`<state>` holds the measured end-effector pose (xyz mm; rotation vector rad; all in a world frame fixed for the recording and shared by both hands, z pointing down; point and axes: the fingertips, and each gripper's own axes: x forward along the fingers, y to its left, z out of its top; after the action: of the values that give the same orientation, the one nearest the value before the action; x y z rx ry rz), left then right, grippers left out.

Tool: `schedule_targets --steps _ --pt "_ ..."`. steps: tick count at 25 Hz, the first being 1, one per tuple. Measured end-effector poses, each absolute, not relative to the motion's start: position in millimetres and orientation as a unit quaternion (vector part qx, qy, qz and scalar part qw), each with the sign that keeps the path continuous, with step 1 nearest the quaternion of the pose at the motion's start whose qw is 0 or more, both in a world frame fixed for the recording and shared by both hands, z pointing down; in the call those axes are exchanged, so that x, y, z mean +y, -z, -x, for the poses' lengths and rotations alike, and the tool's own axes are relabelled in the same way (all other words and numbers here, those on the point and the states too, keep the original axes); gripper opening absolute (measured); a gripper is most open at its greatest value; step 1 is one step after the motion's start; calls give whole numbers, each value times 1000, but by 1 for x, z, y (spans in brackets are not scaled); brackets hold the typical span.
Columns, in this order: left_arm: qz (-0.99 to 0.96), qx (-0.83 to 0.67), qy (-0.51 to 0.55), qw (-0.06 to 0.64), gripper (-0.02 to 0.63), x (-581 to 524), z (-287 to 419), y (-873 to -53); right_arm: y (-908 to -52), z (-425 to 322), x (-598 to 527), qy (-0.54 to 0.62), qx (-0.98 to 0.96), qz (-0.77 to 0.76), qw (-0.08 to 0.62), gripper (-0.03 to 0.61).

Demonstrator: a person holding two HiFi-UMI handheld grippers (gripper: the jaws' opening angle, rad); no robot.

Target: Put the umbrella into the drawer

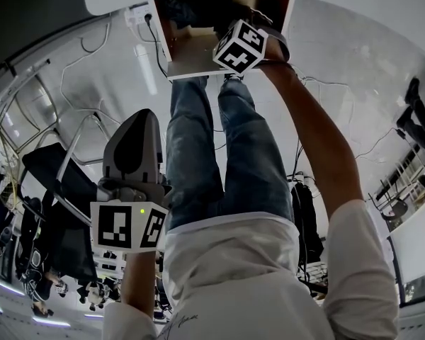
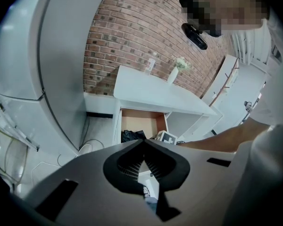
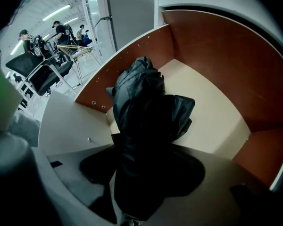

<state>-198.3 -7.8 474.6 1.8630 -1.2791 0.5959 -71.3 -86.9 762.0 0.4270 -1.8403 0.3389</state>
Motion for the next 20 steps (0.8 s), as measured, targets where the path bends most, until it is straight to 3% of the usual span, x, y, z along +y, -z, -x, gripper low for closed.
schedule_targets --steps 9,20 --pt "-735 -506 -234 387 15 -8 199 -467 -756 74 -78 -135 -788 -166 578 277" --pt "-742 -506 -220 382 15 -12 188 -459 -735 64 -87 -164 -794 -207 548 136"
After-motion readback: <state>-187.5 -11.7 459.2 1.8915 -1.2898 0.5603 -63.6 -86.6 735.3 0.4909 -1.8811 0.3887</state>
